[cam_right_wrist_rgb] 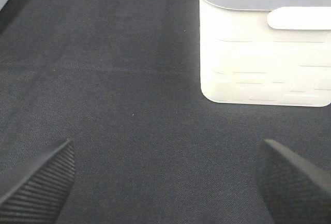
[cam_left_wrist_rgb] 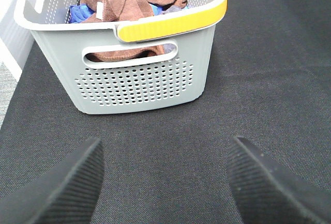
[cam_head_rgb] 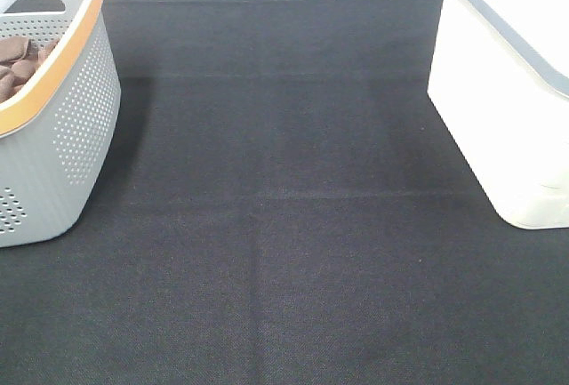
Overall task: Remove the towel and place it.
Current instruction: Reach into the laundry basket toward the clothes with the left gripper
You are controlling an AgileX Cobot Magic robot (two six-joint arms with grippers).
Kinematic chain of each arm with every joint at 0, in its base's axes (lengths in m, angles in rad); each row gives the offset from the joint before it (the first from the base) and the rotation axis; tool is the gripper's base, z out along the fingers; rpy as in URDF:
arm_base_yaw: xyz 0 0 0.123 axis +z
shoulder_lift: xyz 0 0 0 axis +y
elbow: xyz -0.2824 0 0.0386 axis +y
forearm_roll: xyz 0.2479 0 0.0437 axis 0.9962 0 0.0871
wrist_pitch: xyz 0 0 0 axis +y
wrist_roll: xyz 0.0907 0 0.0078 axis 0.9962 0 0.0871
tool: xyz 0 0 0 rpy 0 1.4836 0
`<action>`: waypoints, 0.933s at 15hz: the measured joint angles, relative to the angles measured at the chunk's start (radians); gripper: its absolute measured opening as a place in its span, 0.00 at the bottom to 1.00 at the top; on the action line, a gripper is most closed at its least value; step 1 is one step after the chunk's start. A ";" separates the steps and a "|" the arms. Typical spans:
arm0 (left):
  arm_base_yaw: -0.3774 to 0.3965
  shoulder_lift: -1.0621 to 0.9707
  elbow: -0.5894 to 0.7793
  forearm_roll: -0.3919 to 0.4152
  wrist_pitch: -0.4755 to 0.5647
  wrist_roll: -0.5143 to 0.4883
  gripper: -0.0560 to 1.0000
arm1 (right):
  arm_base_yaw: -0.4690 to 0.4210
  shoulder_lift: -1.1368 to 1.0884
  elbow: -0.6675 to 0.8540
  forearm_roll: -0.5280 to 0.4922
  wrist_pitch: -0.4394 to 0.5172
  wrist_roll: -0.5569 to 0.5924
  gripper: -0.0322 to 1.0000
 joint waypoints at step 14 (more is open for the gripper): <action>0.000 0.000 0.000 0.000 0.000 0.000 0.67 | 0.000 0.000 0.000 0.000 0.000 0.000 0.89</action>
